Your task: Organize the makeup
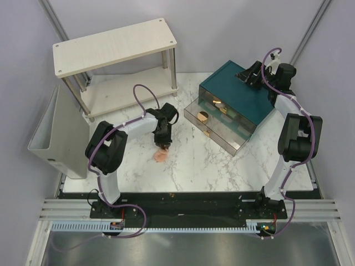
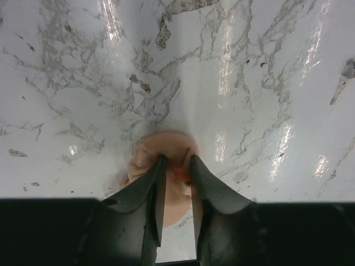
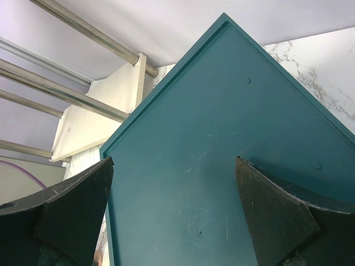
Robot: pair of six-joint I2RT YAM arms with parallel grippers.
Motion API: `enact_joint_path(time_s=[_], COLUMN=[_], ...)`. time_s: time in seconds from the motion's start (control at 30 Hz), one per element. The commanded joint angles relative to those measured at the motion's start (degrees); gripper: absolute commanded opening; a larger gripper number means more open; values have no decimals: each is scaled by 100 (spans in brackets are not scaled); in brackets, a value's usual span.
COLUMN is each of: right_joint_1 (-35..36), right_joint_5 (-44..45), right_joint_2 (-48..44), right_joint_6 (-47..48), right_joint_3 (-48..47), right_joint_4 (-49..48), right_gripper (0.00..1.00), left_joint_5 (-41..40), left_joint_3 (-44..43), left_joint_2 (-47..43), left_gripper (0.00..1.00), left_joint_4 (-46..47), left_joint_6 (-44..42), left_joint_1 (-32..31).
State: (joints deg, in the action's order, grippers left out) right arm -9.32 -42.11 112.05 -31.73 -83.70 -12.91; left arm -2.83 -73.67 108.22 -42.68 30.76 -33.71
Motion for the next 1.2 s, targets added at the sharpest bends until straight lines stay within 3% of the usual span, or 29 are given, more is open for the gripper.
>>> enact_joint_path(time_s=[0.0, 0.07, 0.13, 0.37, 0.53, 1.07, 1.17], right_joint_1=[53, 53, 53, 53, 53, 62, 62], right_joint_5=[-70, -69, -70, -78, -61, -61, -69], right_joint_2=[63, 63, 71, 80, 71, 63, 54], right_joint_6=[35, 26, 35, 35, 35, 26, 26], right_joint_3=[161, 170, 170, 170, 187, 214, 223], right_joint_4=[447, 447, 456, 456, 464, 491, 482], right_gripper=[98, 98, 98, 98, 98, 98, 98], left_joint_5=[72, 98, 99, 186, 590, 2488, 2612], left_joint_3=[-25, -77, -130, -586, -1614, -5261, -5517], left_joint_2=[-29, -56, -117, -372, -399, 1868, 2176], left_gripper=[24, 6, 2, 2, 2, 9, 23], left_joint_4=[216, 198, 189, 93, 40, -30, -30], left_joint_6=[79, 44, 26, 17, -53, 131, 237], left_joint_1=[14, 14, 14, 5, -74, -856, -918])
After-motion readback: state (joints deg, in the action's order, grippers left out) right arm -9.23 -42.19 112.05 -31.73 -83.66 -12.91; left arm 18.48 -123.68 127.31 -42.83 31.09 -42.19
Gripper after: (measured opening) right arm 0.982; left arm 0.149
